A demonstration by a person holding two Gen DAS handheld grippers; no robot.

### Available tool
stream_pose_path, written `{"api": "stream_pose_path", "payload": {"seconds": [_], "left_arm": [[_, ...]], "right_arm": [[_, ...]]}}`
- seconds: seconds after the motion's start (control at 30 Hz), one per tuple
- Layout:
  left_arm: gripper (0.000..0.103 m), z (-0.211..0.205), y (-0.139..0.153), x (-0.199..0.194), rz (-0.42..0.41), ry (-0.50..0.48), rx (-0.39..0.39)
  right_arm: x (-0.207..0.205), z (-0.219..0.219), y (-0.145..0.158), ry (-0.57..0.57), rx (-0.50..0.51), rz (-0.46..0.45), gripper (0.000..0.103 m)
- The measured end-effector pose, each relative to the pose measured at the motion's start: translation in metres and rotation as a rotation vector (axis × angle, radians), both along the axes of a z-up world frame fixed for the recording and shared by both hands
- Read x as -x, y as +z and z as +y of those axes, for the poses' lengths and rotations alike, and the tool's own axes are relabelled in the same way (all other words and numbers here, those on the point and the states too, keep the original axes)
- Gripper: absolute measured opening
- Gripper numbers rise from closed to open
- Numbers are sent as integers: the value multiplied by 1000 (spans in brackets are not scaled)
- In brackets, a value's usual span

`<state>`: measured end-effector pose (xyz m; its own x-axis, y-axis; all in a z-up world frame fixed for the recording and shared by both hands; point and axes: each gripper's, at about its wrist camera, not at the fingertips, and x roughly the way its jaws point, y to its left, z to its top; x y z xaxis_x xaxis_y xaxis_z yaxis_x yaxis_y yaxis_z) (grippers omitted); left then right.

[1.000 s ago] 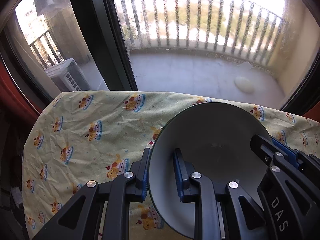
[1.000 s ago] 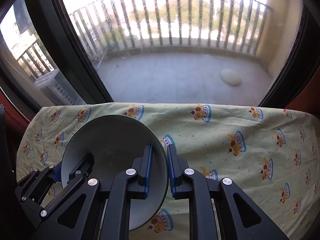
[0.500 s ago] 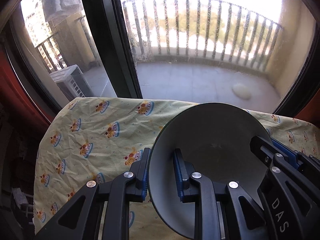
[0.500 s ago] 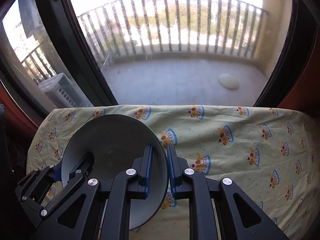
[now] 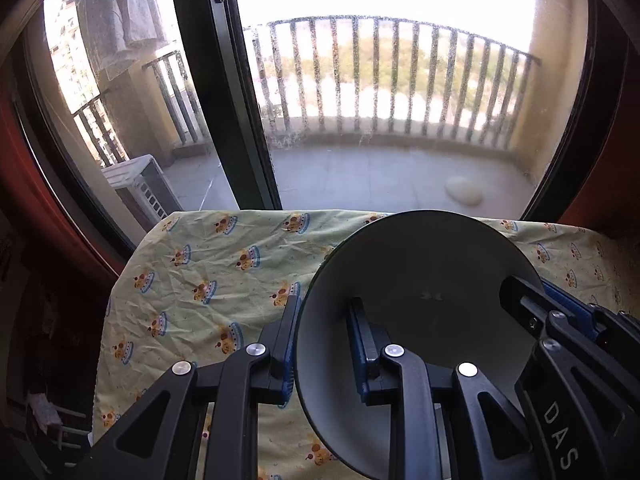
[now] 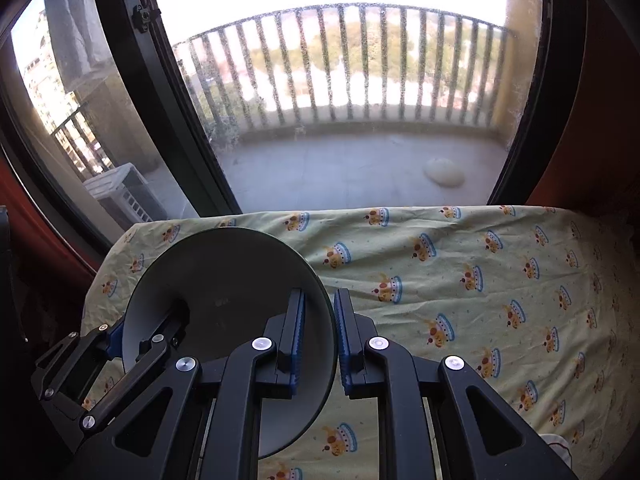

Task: Organize plates and bowls

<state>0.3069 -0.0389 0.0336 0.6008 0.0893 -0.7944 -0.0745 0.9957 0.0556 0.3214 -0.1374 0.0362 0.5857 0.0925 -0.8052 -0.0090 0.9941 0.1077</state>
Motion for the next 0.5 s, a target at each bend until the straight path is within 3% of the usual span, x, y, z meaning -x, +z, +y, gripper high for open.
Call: {"api": "stream_pose_path", "payload": {"seconds": [0.5], "left_arm": [[21,6,19,75,-29,-150,56]], "right_arm": [[98,10,31,-136,56,-31,18]]}}
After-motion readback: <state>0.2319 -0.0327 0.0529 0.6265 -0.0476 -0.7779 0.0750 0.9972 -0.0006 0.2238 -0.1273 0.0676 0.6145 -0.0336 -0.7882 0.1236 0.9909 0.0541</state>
